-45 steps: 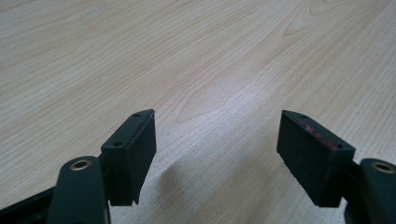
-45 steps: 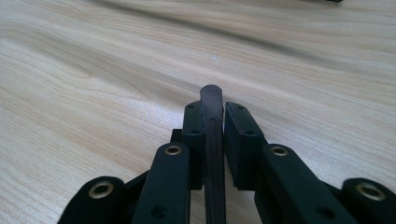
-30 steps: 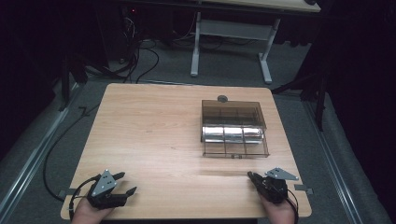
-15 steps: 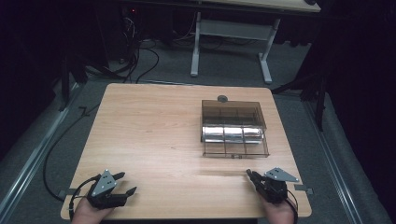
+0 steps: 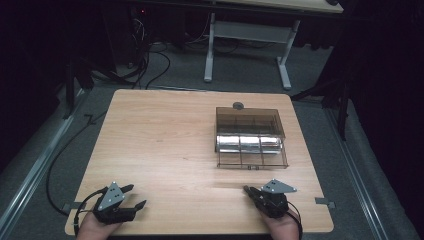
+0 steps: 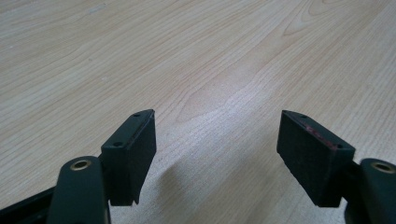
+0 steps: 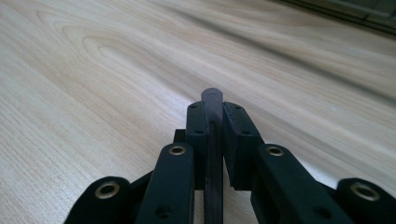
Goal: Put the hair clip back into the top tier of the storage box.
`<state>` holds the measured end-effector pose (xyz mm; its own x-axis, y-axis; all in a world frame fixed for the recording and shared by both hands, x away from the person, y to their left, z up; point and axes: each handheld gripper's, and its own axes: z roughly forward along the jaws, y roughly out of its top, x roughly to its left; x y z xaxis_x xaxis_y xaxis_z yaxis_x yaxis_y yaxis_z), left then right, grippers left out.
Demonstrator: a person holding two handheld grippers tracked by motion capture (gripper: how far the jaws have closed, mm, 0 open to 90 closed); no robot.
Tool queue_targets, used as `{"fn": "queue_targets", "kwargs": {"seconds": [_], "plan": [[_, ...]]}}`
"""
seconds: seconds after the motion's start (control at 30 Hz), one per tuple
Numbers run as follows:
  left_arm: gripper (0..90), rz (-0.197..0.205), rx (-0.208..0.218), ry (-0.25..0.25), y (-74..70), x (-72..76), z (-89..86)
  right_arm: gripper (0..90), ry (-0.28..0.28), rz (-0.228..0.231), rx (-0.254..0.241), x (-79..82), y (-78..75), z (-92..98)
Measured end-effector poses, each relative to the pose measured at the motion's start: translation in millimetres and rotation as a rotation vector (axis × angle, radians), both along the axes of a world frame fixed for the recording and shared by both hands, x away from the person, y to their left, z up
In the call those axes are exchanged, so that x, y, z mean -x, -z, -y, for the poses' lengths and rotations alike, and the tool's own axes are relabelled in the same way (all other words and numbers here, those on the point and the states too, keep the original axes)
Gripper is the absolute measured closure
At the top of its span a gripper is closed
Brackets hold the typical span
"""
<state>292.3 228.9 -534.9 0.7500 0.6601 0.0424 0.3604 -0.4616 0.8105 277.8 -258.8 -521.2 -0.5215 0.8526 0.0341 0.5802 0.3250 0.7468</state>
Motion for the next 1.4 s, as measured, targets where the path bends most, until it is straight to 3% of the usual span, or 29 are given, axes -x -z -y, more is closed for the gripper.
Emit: {"fn": "queue_targets", "kwargs": {"seconds": [0.2,0.37,0.47,0.57,0.73,0.9,1.17,1.4], "plan": [[28.7,-0.001,-0.003,0.004,-0.1,-0.1,-0.1,81.4,-0.016,-0.021,0.012,-1.3,4.7,-1.1],[28.8,-0.003,-0.003,0.005,0.0,0.1,0.2,78.1,-0.013,-0.017,-0.017,-0.6,4.9,1.2],[28.7,0.000,-0.001,0.004,-0.1,0.3,-0.1,77.0,0.017,0.007,-0.030,1.5,-1.6,5.0],[28.7,0.002,-0.002,0.002,-0.1,0.6,0.0,75.8,0.061,-0.002,-0.036,1.0,-5.8,11.6],[28.7,0.010,0.003,-0.002,-0.3,1.4,-0.5,74.2,0.109,-0.054,0.039,0.1,-6.3,16.3],[28.8,0.016,0.004,0.005,-0.2,1.9,-0.3,76.8,0.134,-0.108,0.075,-1.8,-11.7,20.4],[28.9,0.016,0.004,0.018,-0.3,2.6,-0.5,75.6,0.109,-0.198,0.126,-9.4,-16.3,19.7],[29.0,0.014,0.004,0.024,-0.3,2.8,-0.4,73.1,0.085,-0.264,0.199,-15.2,-21.7,12.6]]}}
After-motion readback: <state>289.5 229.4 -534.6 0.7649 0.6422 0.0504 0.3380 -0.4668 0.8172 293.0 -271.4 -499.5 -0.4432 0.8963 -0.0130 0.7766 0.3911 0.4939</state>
